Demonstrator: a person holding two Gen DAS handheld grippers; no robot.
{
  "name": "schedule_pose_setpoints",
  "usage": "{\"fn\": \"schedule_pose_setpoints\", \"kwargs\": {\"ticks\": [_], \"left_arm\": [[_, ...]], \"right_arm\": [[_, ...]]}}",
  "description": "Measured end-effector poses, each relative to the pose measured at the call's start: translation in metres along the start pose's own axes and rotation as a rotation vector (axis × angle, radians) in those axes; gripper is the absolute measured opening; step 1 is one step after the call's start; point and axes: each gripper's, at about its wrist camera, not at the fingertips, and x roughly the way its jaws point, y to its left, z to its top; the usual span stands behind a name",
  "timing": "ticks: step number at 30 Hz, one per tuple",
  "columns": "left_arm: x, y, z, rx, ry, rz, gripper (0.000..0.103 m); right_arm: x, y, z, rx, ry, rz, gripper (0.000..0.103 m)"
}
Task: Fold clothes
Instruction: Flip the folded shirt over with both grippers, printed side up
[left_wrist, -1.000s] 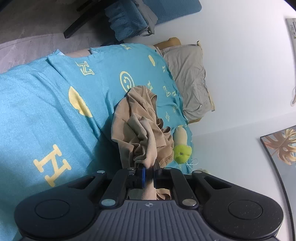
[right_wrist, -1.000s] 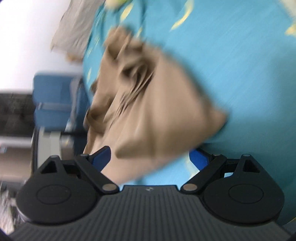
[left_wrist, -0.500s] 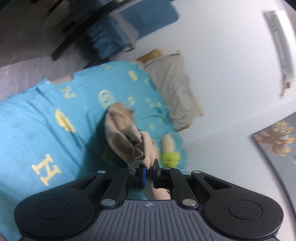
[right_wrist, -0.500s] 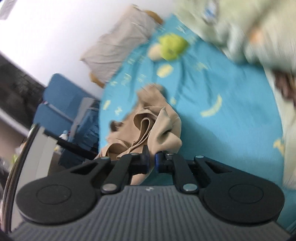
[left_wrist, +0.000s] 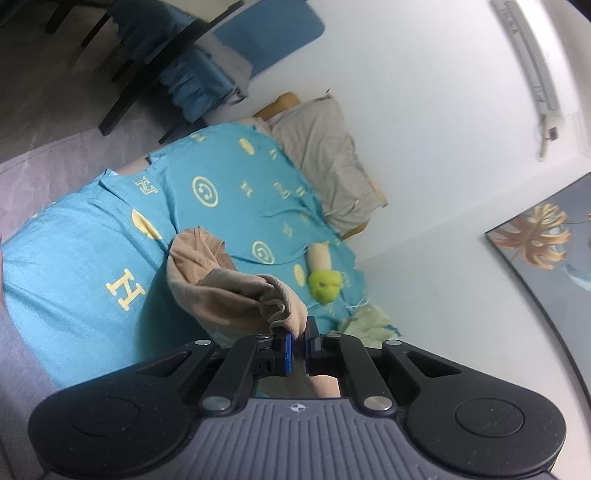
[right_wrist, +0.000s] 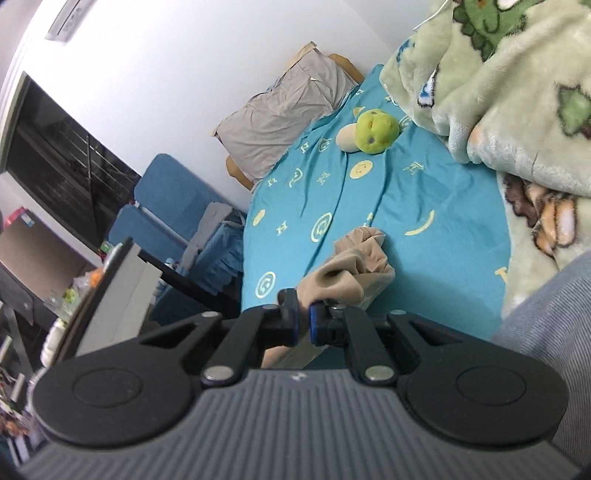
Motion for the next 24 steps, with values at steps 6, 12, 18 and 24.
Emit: {"fn": "schedule_pose_setpoints", "kwargs": {"ticks": [6,12,18,24], "left_arm": [[0.030,-0.006,0.021,-0.003,0.020,0.066,0.007],[0.114,0.006,0.056,0.036,0.016,0.171,0.008],[0.195,0.048,0.067,0.190,0.010,0.213,0.009],[0.238,0.070,0.068,0.263,0.043,0.279,0.009]], "right_arm": [[0.052,0.011,0.024,-0.013,0.002,-0.041,0.009],[0.137,0.014,0.052,-0.028,0.042,-0.082,0.009],[0.216,-0.005,0.051,-0.039,0.055,-0.089,0.009],[0.262,-0.013,0.041,-0.097,0.086,-0.137,0.010]]}}
